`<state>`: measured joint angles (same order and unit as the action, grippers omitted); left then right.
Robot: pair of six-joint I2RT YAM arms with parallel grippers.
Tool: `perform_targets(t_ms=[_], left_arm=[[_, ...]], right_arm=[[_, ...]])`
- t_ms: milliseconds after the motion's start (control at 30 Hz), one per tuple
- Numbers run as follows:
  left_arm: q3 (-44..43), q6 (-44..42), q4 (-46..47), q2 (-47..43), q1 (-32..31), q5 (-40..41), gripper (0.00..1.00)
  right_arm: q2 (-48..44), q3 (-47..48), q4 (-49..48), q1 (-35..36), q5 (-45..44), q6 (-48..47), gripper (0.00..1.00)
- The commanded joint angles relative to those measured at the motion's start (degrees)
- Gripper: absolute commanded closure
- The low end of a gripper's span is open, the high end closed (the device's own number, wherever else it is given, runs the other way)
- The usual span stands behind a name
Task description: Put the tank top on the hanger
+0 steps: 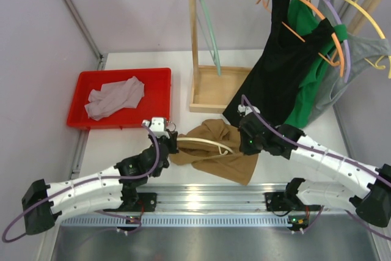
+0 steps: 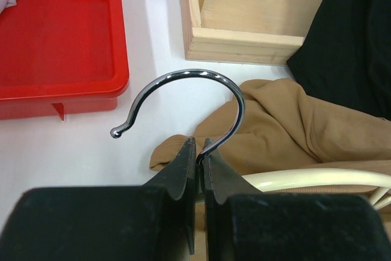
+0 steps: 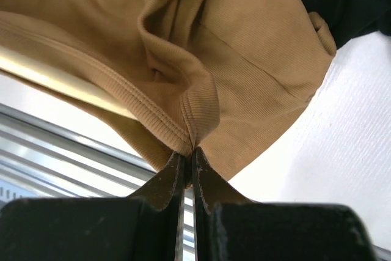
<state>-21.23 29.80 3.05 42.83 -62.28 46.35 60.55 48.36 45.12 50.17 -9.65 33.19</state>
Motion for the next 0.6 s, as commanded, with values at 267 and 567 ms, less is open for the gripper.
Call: perform_targets(t_ms=[267, 567], left_arm=[[-8.0, -3.4, 10.5, 6.2, 0.2, -0.7, 1.0], [-13.1, -4.7, 11.7, 10.6, -0.9, -2.0, 1.0]], right_arm=[[-0.2, 12.8, 5.0, 3.6, 0.5, -1.1, 1.0], [2.5, 20.3, 5.2, 4.9, -1.1, -1.2, 1.0]])
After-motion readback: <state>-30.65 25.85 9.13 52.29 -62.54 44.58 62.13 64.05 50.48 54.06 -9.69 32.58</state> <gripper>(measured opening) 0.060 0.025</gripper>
